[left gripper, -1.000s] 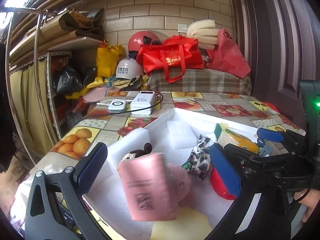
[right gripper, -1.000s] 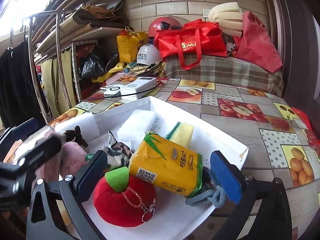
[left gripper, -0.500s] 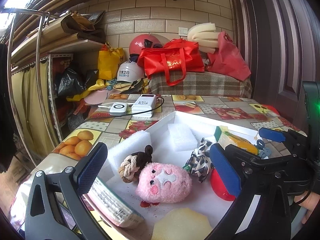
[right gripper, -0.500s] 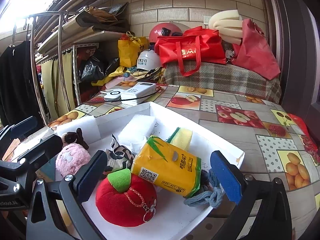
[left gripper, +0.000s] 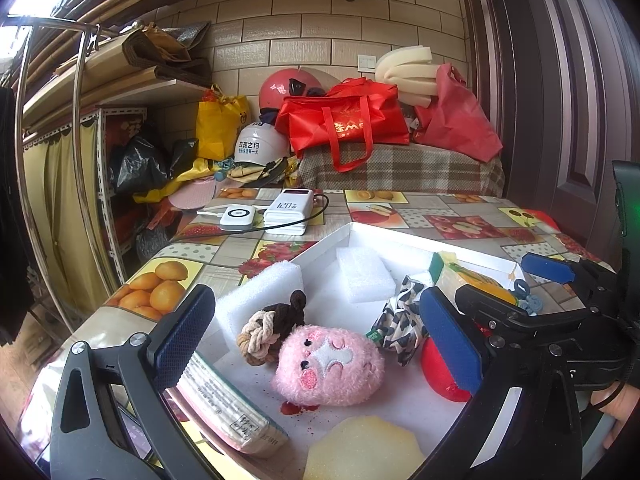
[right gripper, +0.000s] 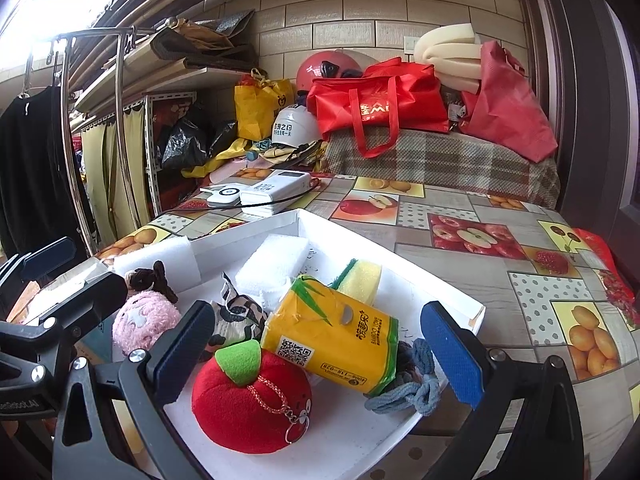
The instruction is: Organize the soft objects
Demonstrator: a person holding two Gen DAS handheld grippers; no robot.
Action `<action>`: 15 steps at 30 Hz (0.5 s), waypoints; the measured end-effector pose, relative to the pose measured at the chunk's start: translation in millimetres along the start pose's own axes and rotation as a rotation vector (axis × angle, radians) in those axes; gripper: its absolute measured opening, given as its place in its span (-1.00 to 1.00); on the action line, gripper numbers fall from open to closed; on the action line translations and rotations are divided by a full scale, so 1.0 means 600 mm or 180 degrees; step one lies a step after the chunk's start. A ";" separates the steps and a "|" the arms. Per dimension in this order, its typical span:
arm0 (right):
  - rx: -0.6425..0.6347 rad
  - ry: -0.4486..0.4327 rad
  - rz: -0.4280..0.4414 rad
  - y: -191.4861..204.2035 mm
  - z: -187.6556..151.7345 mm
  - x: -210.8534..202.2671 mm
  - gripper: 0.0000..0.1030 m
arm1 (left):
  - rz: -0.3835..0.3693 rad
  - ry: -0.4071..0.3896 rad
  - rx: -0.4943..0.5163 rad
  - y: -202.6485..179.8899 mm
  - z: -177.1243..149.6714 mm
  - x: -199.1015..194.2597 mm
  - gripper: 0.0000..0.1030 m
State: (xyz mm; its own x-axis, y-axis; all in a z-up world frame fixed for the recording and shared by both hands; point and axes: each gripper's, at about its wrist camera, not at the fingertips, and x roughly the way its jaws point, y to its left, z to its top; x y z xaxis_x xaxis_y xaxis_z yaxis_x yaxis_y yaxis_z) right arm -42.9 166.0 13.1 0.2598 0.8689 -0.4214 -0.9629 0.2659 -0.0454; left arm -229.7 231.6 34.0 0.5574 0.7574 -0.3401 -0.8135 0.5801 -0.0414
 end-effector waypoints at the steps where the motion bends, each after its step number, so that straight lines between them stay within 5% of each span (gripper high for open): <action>1: 0.0006 -0.0014 -0.0005 0.000 0.001 -0.001 1.00 | 0.0001 0.0000 0.0001 0.000 0.000 0.000 1.00; 15: 0.0077 -0.0240 -0.0059 -0.008 -0.004 -0.026 1.00 | 0.0003 -0.0051 0.0007 0.002 0.001 -0.005 1.00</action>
State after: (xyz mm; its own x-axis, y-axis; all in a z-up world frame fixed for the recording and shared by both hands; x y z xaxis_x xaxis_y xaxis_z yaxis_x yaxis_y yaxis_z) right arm -42.3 150.2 17.7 0.2830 0.8925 -0.3512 -0.9561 0.2913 -0.0302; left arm -232.4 230.3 35.6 0.5591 0.7627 -0.3251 -0.8137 0.5800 -0.0389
